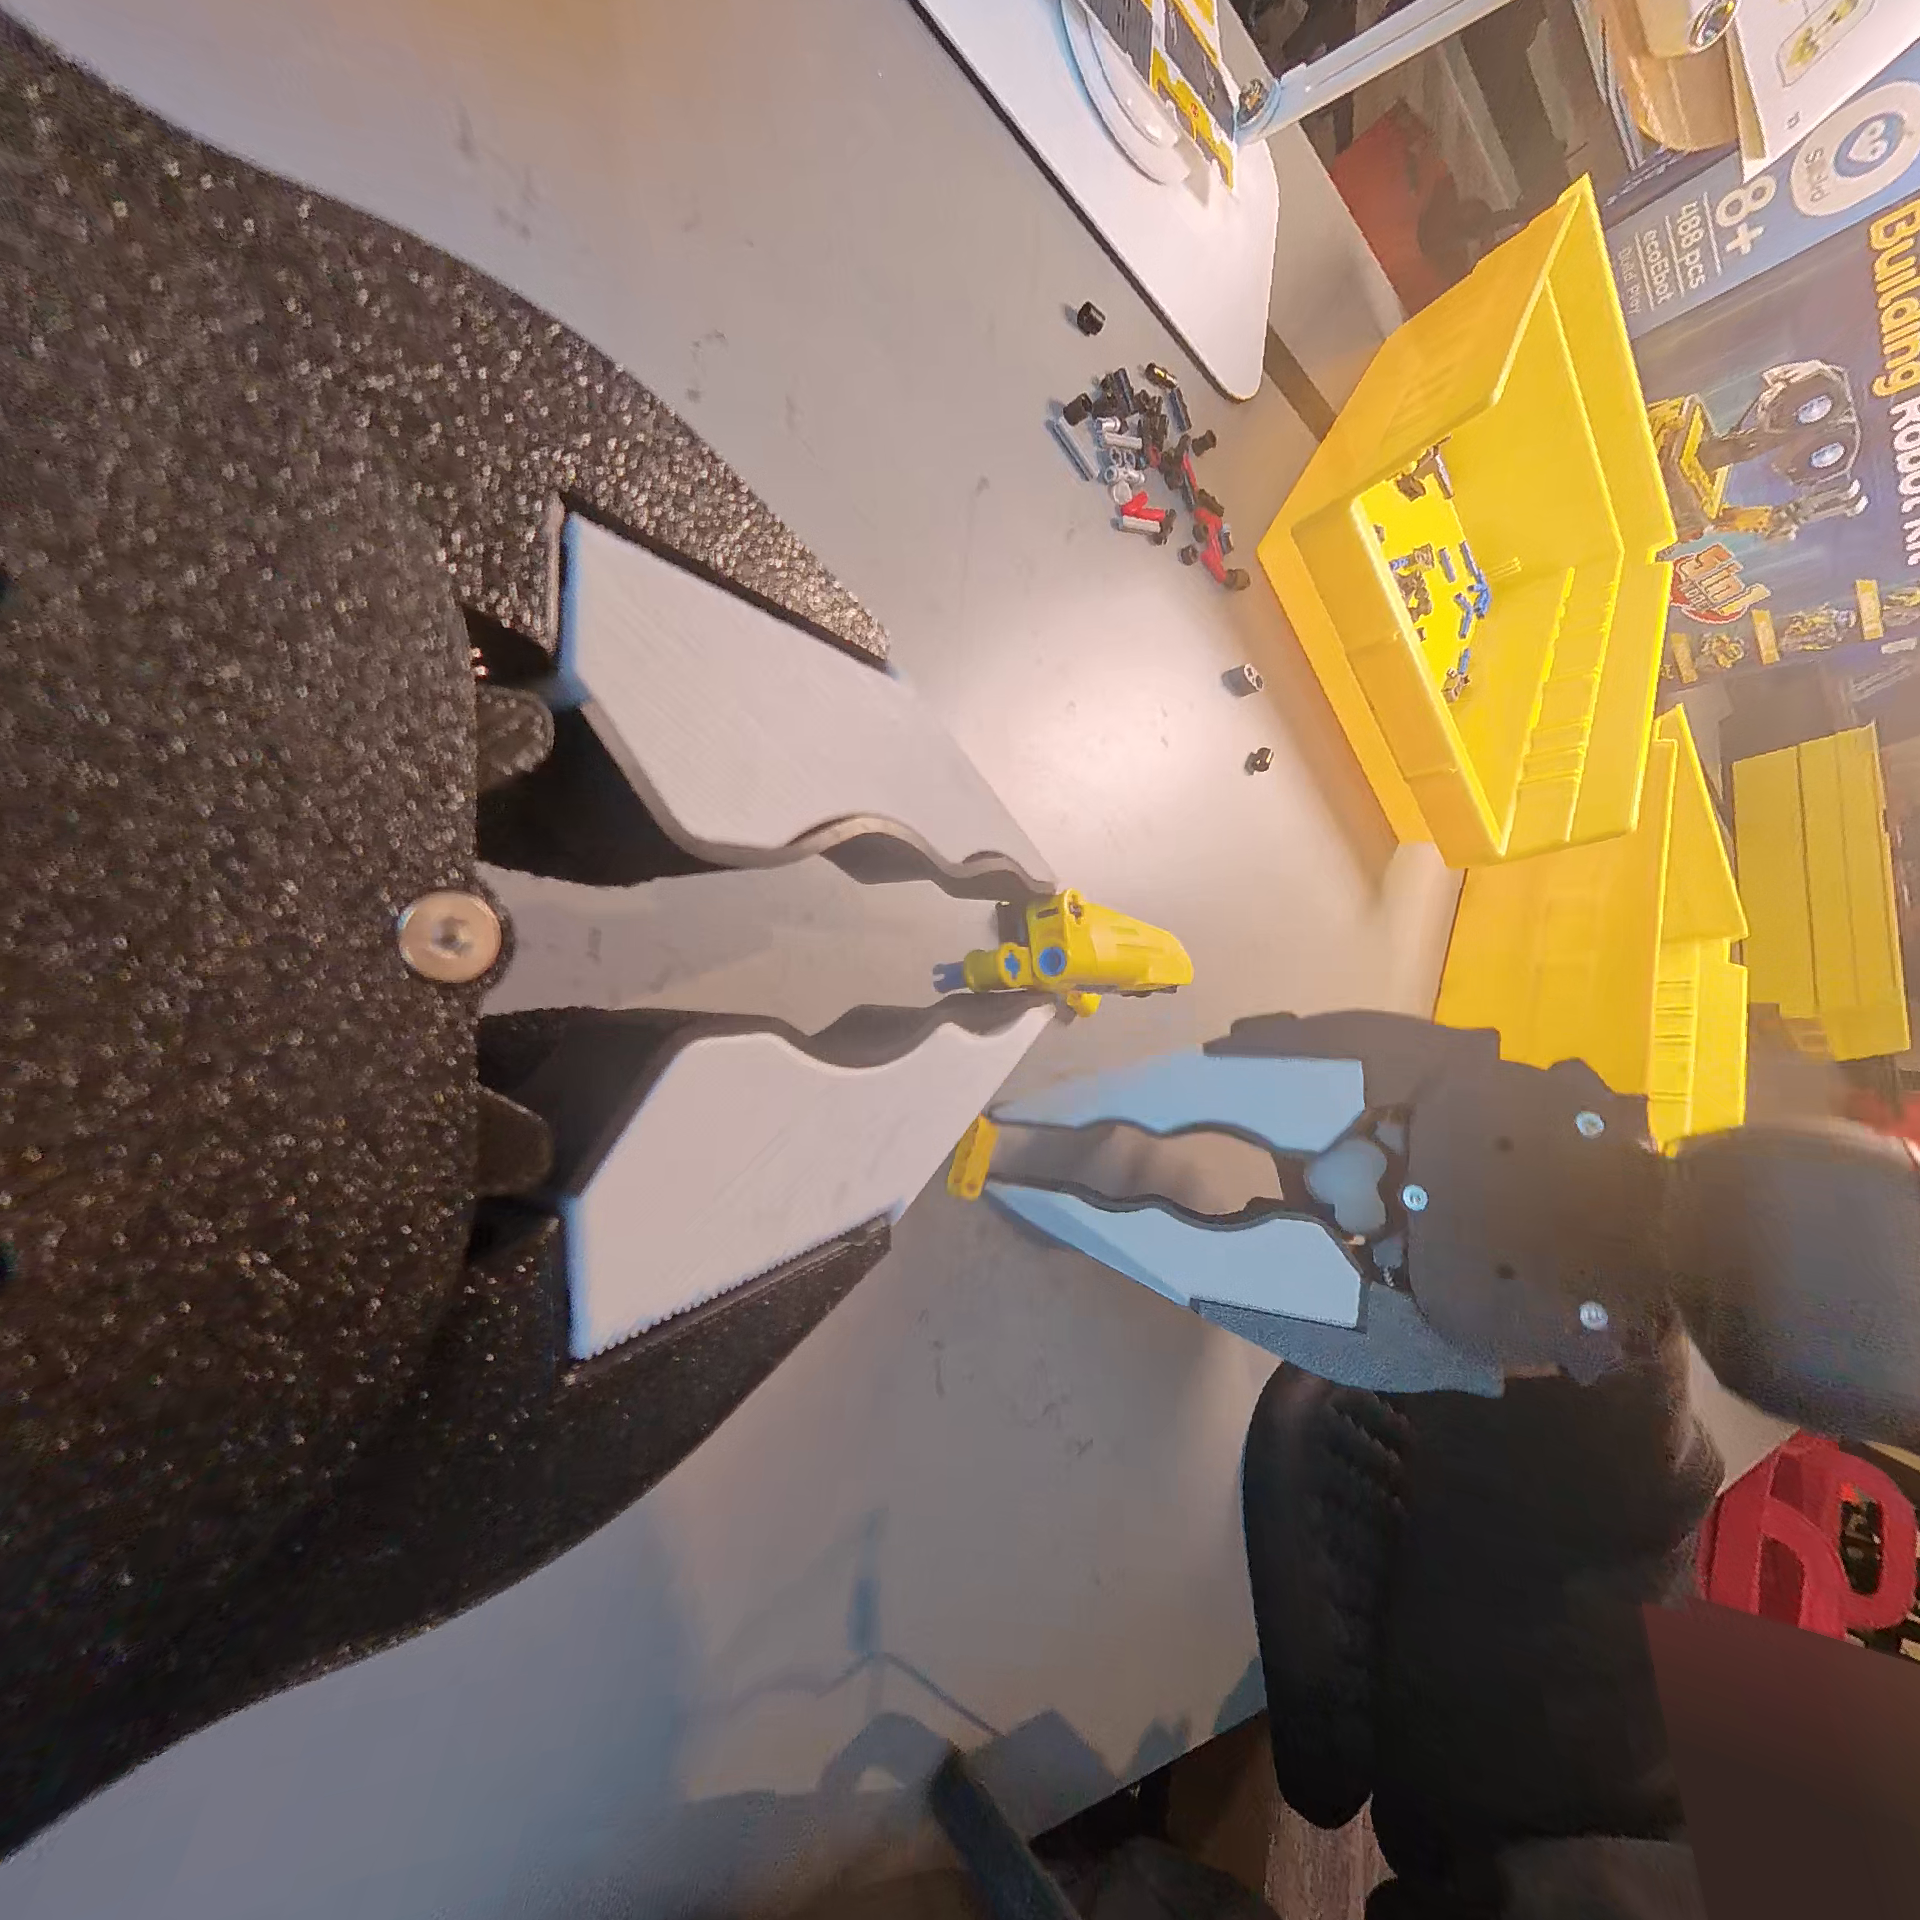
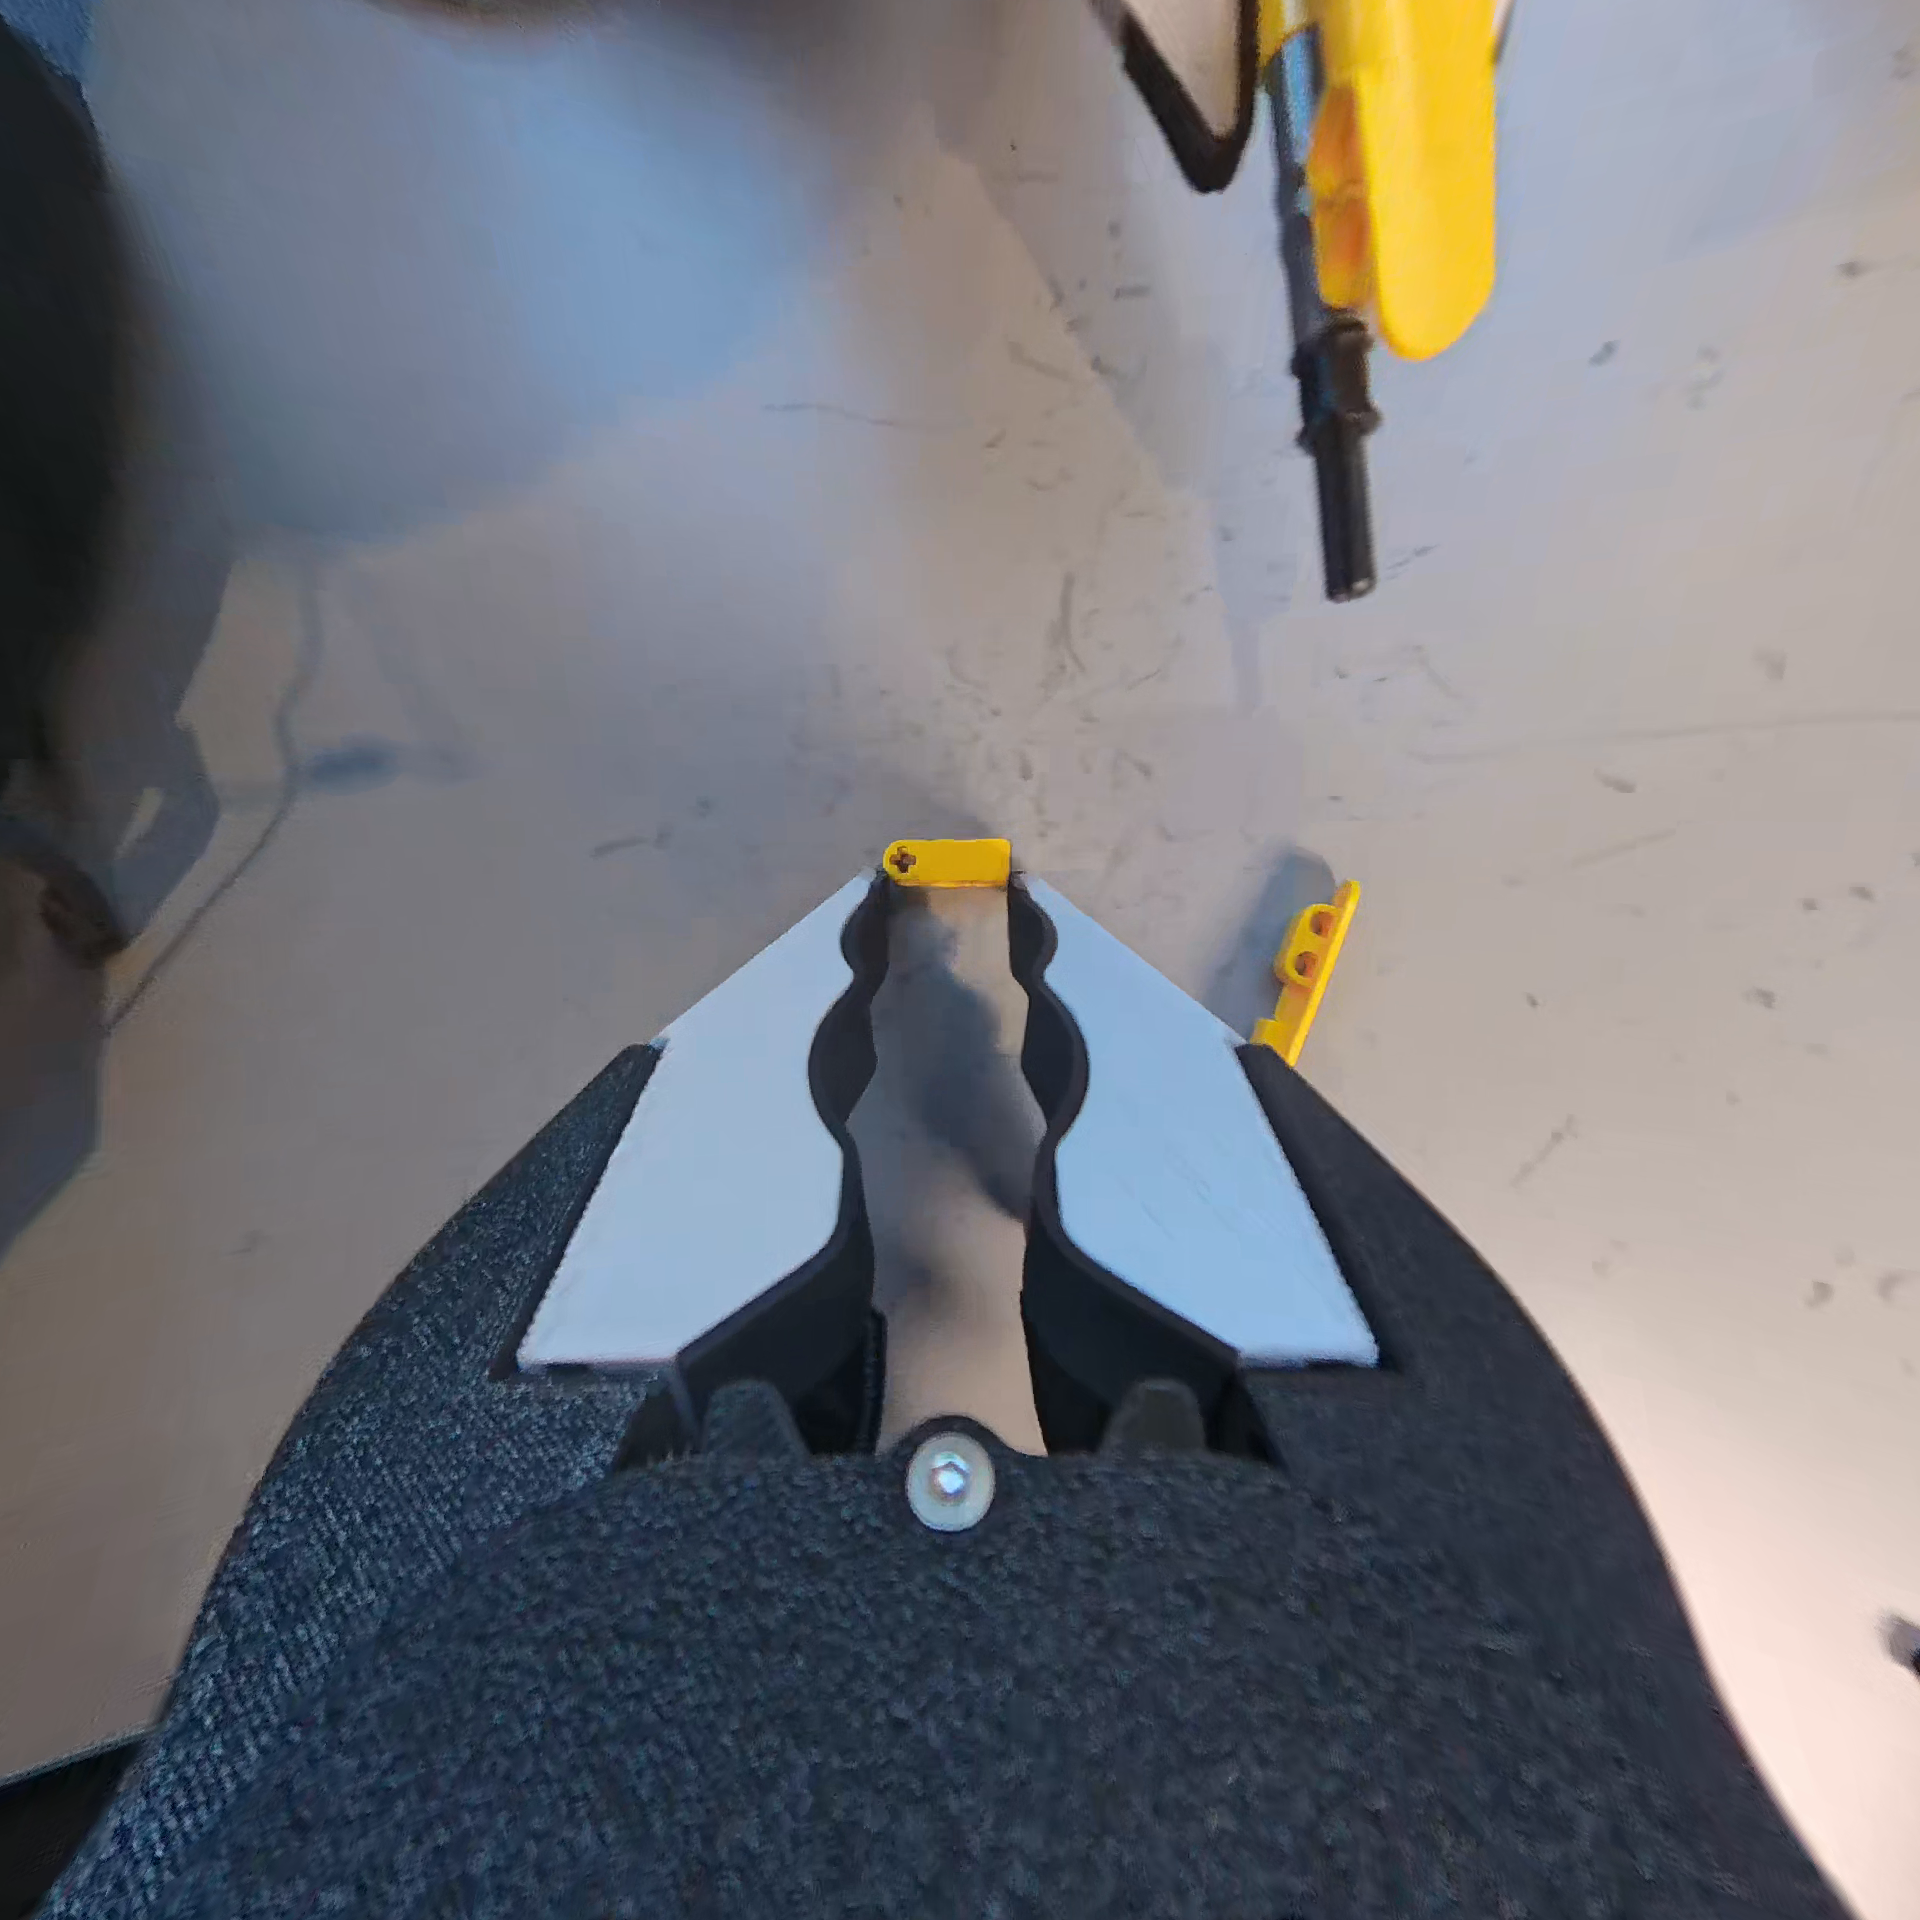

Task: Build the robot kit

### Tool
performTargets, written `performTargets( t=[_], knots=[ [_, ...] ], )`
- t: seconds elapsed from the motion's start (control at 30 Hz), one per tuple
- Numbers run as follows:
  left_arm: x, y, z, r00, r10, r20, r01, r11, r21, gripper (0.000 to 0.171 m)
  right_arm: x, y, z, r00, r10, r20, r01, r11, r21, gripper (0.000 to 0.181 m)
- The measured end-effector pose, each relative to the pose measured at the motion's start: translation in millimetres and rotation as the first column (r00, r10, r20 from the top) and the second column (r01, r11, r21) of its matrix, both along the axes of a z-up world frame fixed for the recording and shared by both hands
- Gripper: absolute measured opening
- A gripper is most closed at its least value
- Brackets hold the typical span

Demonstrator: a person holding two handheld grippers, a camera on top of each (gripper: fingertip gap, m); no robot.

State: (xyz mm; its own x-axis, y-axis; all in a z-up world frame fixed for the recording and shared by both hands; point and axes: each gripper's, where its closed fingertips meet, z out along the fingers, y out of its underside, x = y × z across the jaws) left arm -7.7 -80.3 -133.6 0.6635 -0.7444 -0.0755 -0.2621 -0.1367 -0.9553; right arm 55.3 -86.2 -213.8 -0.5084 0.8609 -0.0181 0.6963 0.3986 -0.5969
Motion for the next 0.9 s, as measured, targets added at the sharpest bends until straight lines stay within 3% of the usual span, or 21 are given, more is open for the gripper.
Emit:
performTargets(
  t=[0.07, 0.2, 0.33, 0.43, 0.57, 0.77, 0.83, 0.9],
  knots=[
    [-1, 1, -1, 1.000, 0.006, -0.003, -0.006, 1.000, -0.009, 0.016, -2, 0, 3, 0.997, 0.032, -0.074, -0.026, 0.997, 0.078, 0.005],
    [-2, 2, -6, 1.000, 0.015, -0.008, -0.015, 0.999, -0.036, 0.016, 0, -1, 8, 0.986, 0.076, -0.147, -0.045, 0.978, 0.204, 0.011],
    [-3, 3, -10, 1.000, 0.022, -0.020, -0.023, 0.999, -0.047, 0.016, -1, -3, 11, 0.994, -0.075, -0.078, 0.073, 0.997, -0.026, 0.019],
    [-5, 5, -12, 0.999, 0.035, -0.025, -0.036, 0.998, -0.059, 0.016, -3, -8, 10, 0.977, -0.209, 0.051, 0.215, 0.953, -0.211, 0.028],
    [-6, 5, -12, 0.999, 0.044, -0.014, -0.045, 0.996, -0.076, 0.016, -5, -10, 5, 0.949, -0.291, 0.122, 0.312, 0.924, -0.221, 0.030],
    [-3, 3, -12, 0.999, 0.032, -0.012, -0.033, 0.996, -0.087, 0.016, -7, -8, 3, 0.933, -0.330, 0.143, 0.350, 0.923, -0.158, 0.025],
    [-1, 1, -13, 1.000, 0.025, -0.018, -0.026, 0.996, -0.086, 0.016, -7, -17, 3, 0.939, -0.310, 0.147, 0.331, 0.932, -0.148, 0.021],
    [-1, 1, -13, 1.000, 0.022, -0.020, -0.024, 0.996, -0.086, 0.016, -7, -12, -1, 0.942, -0.318, 0.108, 0.323, 0.946, -0.038, 0.008]
  ],
)
